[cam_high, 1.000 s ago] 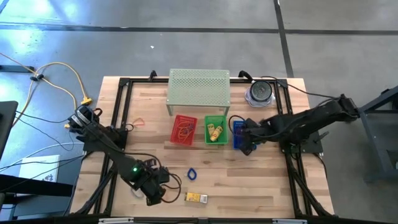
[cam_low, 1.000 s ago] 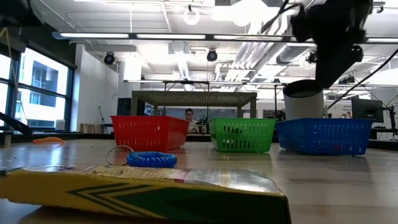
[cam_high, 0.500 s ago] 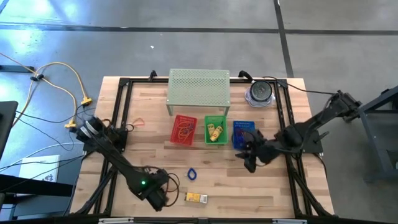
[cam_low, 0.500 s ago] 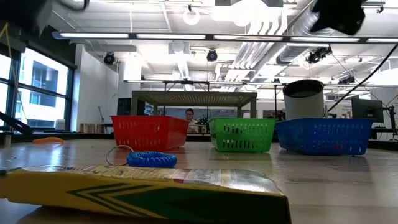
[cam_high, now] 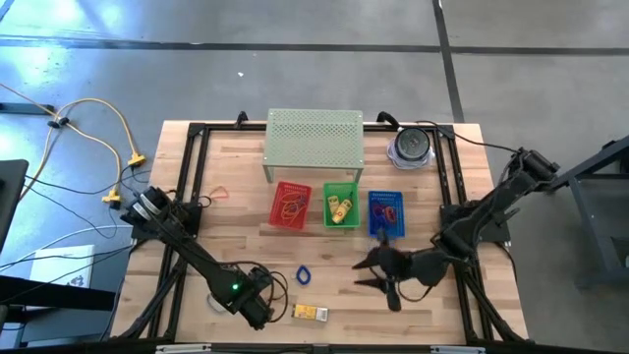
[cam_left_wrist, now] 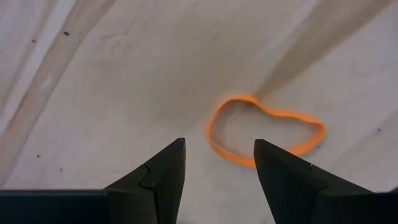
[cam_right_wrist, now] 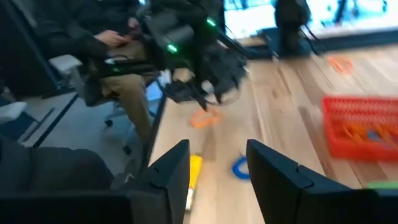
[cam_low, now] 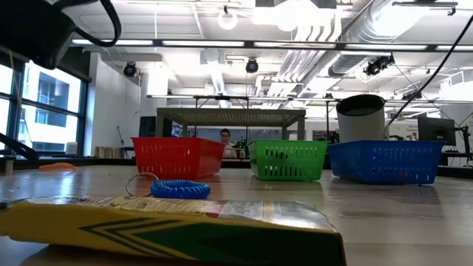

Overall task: Pick & Place Office Desk Supplies
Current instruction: Put the bottom orange rubber band into the red bin

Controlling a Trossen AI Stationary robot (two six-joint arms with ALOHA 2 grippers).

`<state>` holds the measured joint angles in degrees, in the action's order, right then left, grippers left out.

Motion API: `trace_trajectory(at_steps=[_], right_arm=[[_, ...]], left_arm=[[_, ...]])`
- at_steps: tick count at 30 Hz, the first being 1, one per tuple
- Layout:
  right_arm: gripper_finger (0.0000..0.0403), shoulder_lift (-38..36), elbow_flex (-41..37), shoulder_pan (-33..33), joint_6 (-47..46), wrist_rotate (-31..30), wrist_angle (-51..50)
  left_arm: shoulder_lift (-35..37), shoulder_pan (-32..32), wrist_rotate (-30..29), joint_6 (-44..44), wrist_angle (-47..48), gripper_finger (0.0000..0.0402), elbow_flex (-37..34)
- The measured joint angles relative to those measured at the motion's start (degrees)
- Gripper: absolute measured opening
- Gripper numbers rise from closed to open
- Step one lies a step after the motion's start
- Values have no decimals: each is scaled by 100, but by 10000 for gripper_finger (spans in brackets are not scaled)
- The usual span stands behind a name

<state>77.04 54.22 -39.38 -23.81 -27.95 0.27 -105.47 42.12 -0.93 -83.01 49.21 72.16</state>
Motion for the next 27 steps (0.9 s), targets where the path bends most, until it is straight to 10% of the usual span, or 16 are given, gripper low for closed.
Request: trace_trajectory(at_steps=[21,27], right_arm=[[145,695,0,-99,1164,1339,1663],[145,695,-2,-118,1166,1354,1718]], left_arm=[[-465,-93,447,-38,9,180,0],[-476,-101,534,133,-63,120,-2]])
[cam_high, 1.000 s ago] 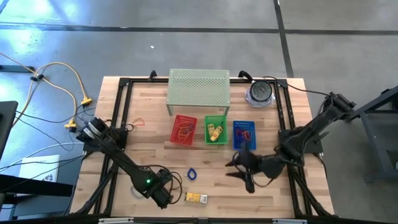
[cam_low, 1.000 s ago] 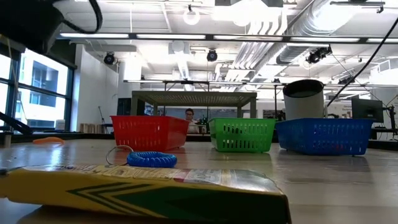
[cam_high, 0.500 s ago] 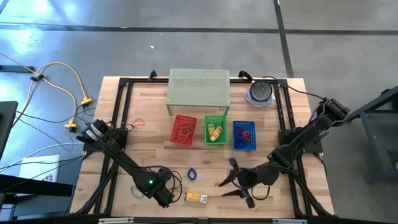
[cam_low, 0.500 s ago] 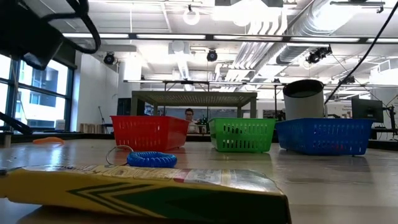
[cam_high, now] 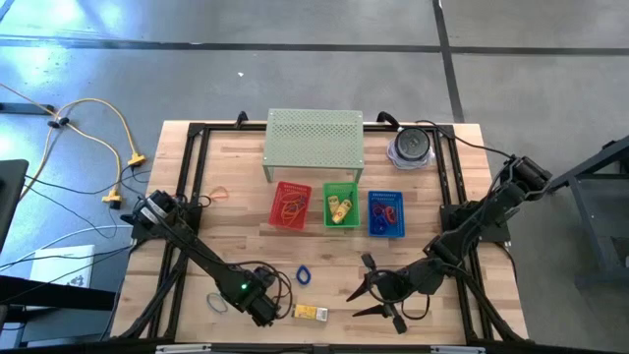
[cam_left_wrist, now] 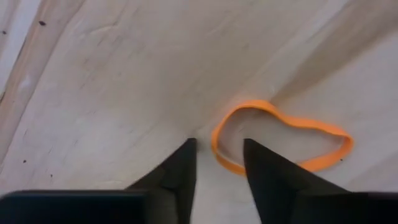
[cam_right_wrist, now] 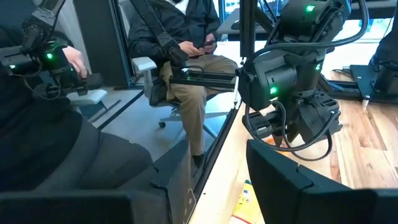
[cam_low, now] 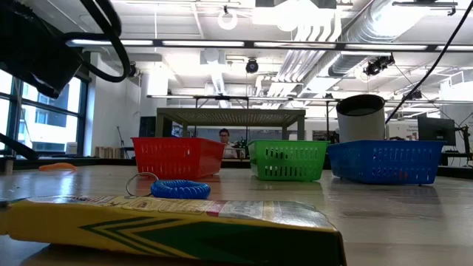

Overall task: Pick & Place Office Desk Supplies
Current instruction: Put the bottom orange rubber band into the red bin

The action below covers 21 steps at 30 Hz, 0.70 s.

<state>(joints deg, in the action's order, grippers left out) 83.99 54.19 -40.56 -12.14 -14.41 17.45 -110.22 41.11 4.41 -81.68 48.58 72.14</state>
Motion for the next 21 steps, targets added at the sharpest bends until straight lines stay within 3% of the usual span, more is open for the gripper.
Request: trace_trajectory(at_steps=[7,13,21], right_arm=[[145,0,1,0,-2,2,-2],[145,-2,2,-1,-1,214,-5],[145,-4,0,-2,40,273,-5]], left_arm=[[-9,129,-201,96,-17,9,-10],[112,146,-406,250,419,1,341],[378,-253,-1196,1049,2383,1,1996]])
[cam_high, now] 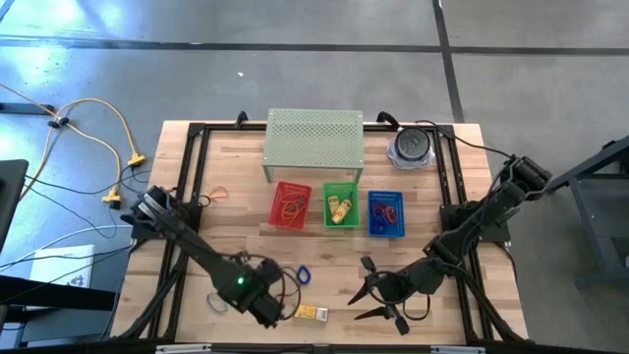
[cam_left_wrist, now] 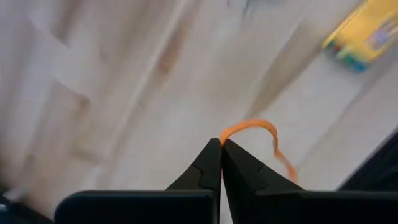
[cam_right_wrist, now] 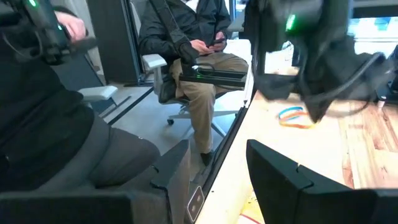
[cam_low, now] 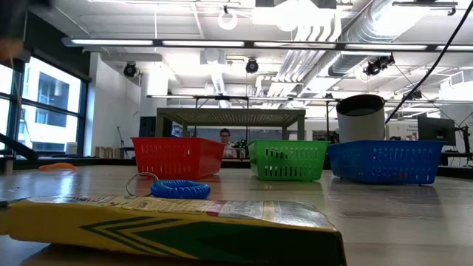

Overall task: Pick & Place Office Desk Supplies
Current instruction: Put the bottom orange rubber band into the red bin

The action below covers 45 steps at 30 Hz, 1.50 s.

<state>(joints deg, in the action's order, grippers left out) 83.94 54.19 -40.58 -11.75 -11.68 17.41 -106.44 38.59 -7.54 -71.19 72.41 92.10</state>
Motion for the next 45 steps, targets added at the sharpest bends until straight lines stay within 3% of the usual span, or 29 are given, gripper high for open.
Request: trace_trajectory(at_steps=[5,9,18,25,29,38,45], right_arm=[[145,0,0,2,0,30,0],[145,0,0,-28,0,57,-4],[145,170,0,-258,264,159,92],[145,184,0,-342,302,127,153],[145,257,0,-367,450,21,460],[145,660,2,-358,860,-13,1330],[145,660,2,-356,903,-15,1523]], left_arm=[[21,-588,-225,1007,735,1,701],[223,-1191,-549,2353,728,1,738],[440,-2868,-576,3869,291,0,723],[446,-3837,158,4705,-364,0,187],[459,-4175,289,4894,-572,0,-315],[893,-4538,788,5320,-2063,0,-1504],[895,-4599,782,5323,-2473,0,-2099]])
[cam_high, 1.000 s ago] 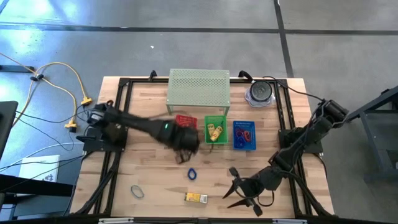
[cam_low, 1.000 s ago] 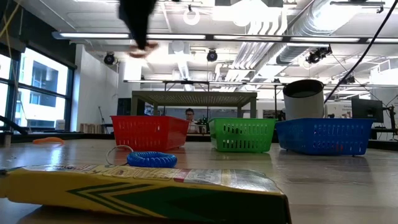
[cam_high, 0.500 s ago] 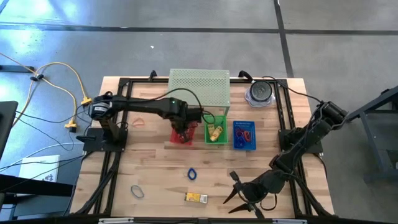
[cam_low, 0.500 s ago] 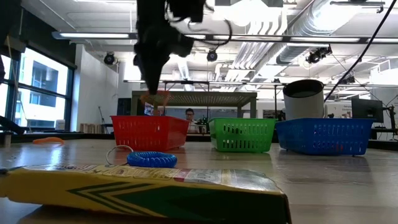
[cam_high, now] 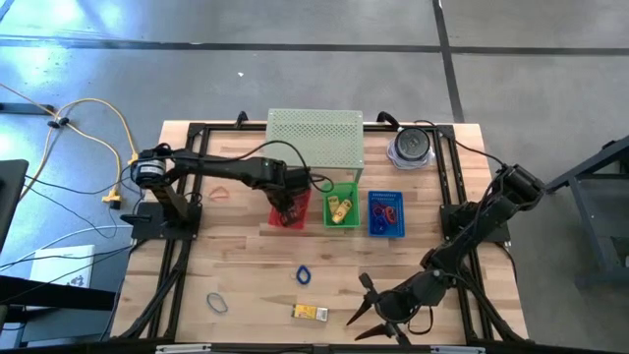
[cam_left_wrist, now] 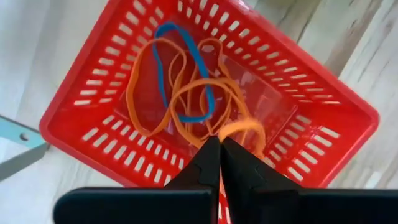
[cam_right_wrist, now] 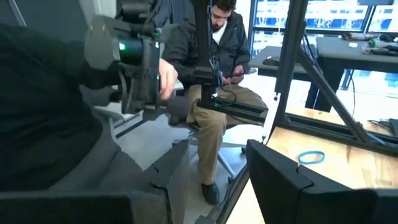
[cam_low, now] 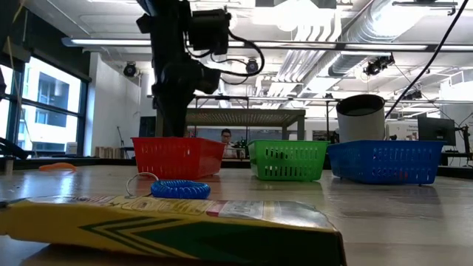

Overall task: Pick & Place Office Desk Supplies
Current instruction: Put the bottom orange rubber band into the red bin, then put the yellow crayon box into the green bin

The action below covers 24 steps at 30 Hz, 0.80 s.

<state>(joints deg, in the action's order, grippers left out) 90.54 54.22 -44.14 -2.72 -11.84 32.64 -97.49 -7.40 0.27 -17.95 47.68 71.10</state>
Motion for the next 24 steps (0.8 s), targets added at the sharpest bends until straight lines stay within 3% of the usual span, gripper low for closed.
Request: trace_trajectory(at_steps=[10,24], right_arm=[[145,0,0,0,0,28,18],[145,0,0,0,165,28,10]], left_arm=[[2,101,-37,164,-164,11,-8],[53,160,-487,-156,-25,156,65]])
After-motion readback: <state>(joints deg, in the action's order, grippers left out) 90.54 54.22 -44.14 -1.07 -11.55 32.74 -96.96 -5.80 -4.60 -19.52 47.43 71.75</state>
